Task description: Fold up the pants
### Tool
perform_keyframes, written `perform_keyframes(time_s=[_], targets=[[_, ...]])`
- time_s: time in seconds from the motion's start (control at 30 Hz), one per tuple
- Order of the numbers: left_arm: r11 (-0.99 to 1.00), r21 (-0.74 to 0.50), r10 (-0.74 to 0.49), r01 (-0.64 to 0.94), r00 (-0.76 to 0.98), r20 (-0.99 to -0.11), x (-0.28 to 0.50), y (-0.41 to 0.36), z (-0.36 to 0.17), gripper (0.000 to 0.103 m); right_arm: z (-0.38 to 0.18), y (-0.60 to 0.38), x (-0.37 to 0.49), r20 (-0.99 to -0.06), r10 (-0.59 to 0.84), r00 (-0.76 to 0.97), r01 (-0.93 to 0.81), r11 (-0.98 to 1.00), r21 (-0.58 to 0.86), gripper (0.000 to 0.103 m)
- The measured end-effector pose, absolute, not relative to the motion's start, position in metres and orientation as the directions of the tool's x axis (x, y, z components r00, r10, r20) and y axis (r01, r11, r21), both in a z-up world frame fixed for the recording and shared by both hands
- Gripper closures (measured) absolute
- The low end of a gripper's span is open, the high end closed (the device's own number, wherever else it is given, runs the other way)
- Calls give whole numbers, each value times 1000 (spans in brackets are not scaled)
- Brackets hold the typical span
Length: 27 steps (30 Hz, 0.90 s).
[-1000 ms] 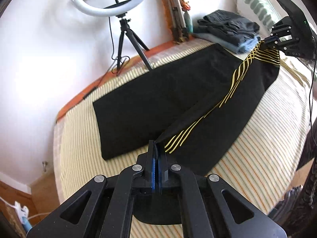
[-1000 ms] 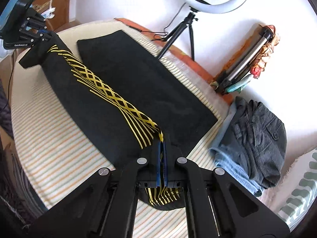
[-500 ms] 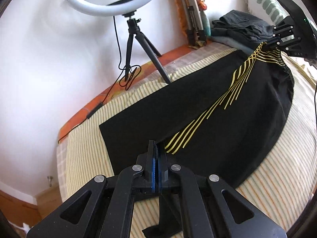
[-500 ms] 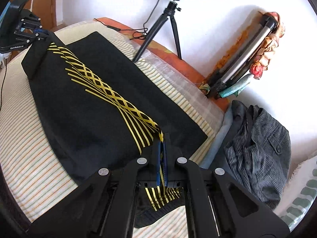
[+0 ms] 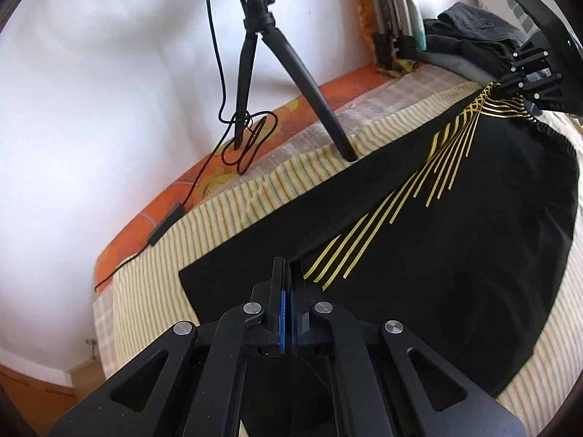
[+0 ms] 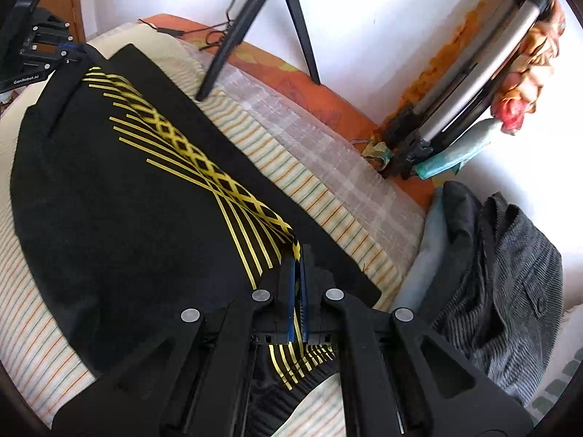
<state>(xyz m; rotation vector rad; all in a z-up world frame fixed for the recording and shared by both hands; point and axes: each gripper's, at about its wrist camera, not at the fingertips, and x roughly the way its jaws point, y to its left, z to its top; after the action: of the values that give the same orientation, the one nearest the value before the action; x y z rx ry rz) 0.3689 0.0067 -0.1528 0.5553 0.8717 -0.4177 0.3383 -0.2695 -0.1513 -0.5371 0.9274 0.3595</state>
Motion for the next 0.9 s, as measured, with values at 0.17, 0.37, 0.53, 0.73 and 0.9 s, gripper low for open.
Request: perform_keyframes(time_s=[0.17, 0.37, 0.53, 0.73, 0.9], targets=[[766, 305, -95, 566, 569, -817, 393, 4, -166, 103, -165, -270, 358, -843, 35, 536, -499, 819, -284, 101], [789, 308, -45, 532, 550, -834, 418, 19, -181, 98, -185, -267, 373, -859, 3, 511, -506, 810, -298, 101], [798, 338, -4, 500, 565, -825, 424, 38, -187, 98, -190, -266, 380, -863, 1, 505, -496, 819, -290, 101], [788, 392, 35, 475, 602, -798, 428, 45, -187, 98, -190, -266, 382, -864, -10, 504, -493, 818, -297, 101], [791, 414, 46, 451, 631, -774, 433, 54, -182, 98, -190, -265, 383, -864, -17, 503, -486, 821, -299, 101]])
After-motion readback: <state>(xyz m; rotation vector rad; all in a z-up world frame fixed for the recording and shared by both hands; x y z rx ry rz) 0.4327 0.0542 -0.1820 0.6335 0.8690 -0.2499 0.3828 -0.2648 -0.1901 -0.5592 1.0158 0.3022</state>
